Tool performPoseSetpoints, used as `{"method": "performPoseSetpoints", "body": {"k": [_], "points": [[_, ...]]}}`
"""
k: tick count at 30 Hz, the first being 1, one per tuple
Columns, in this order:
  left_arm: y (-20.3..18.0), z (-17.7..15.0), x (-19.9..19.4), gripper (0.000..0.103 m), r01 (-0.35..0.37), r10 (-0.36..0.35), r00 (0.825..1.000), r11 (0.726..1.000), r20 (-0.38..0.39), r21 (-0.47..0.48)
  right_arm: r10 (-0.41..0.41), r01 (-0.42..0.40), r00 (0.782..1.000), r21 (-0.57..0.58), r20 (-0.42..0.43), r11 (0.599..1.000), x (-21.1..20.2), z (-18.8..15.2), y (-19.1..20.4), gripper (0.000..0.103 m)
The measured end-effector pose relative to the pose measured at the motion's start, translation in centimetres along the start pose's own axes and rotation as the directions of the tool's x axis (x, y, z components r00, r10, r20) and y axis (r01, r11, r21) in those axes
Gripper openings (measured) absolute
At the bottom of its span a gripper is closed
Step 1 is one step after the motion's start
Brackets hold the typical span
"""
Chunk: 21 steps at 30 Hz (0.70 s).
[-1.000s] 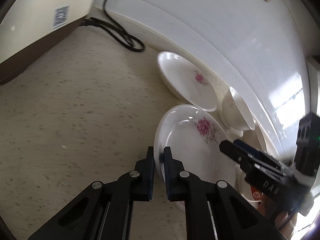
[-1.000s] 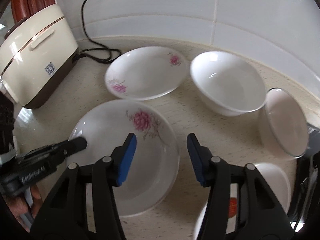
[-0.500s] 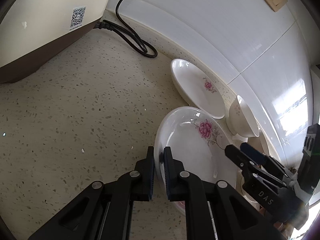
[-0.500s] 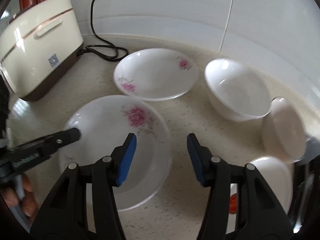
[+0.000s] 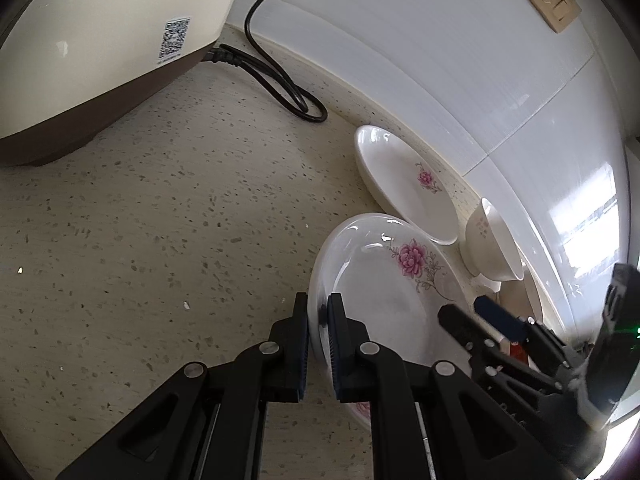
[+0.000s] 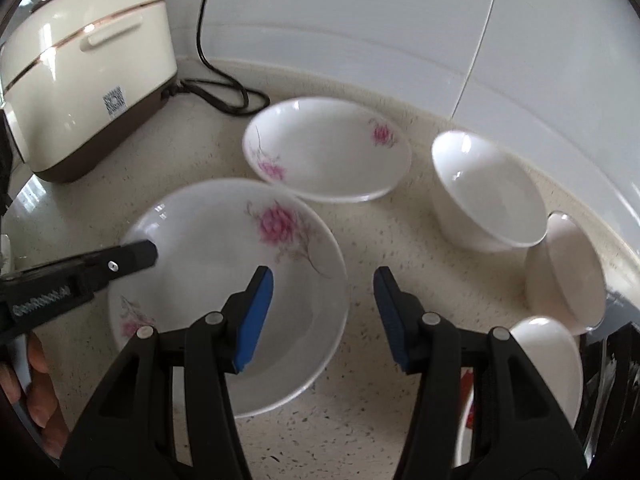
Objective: Organize plates and bowls
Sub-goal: 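Lift the second plate with both grippers and carry it toward the first plate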
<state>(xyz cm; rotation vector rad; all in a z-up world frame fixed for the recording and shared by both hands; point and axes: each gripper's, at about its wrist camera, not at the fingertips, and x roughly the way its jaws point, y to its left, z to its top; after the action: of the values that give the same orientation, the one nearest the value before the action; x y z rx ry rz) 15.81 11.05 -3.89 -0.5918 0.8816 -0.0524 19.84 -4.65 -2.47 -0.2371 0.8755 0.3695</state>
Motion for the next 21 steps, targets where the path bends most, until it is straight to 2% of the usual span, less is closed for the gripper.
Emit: {"method": "performPoseSetpoints", "body": {"k": [2, 5, 9, 14, 18, 21], "points": [[0.1, 0.0, -0.1, 0.010, -0.004, 0.004, 1.000, 1.000, 0.002, 0.000, 0.019, -0.019, 1.000, 0.003, -0.008, 1.000, 0.2, -0.1, 0.1, 0.055], [0.1, -0.1, -0.1, 0.010, -0.008, 0.008, 1.000, 1.000, 0.004, 0.002, 0.072, -0.071, 0.997, 0.022, -0.031, 0.997, 0.7, -0.3, 0.2, 0.048], [0.1, 0.0, -0.1, 0.010, -0.016, 0.016, 1.000, 1.000, 0.010, 0.000, 0.080, -0.078, 0.996, 0.049, -0.040, 0.996, 1.0, -0.4, -0.2, 0.035], [0.4, 0.0, -0.5, 0.010, -0.029, 0.028, 0.999, 1.000, 0.025, 0.003, 0.100, -0.098, 0.995, 0.066, -0.029, 0.993, 1.0, -0.5, -0.4, 0.025], [1.1, 0.0, -0.7, 0.010, -0.014, 0.015, 1.000, 1.000, 0.026, -0.023, 0.161, -0.157, 0.987, 0.122, -0.020, 0.980, 1.0, -0.5, -1.2, 0.019], [1.5, 0.0, -0.8, 0.009, -0.004, 0.005, 1.000, 0.999, 0.027, -0.045, 0.177, -0.173, 0.984, 0.135, -0.017, 0.976, 0.9, -0.5, -1.2, 0.017]]}}
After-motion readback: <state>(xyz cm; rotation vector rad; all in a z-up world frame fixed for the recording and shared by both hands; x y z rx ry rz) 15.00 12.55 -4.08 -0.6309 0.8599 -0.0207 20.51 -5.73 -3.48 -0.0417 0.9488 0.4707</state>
